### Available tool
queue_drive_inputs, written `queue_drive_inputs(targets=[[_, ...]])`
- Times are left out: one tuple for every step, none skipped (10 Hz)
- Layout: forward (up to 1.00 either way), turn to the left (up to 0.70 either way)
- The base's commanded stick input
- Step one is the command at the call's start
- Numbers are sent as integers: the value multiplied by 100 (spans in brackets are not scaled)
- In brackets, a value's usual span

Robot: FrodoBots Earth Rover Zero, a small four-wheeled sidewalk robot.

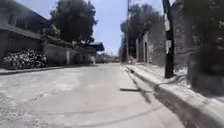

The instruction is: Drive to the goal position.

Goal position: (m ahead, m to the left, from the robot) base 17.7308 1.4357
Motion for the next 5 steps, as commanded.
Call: queue_drive_inputs(targets=[[100,0],[100,0],[100,0],[100,0],[100,0]])
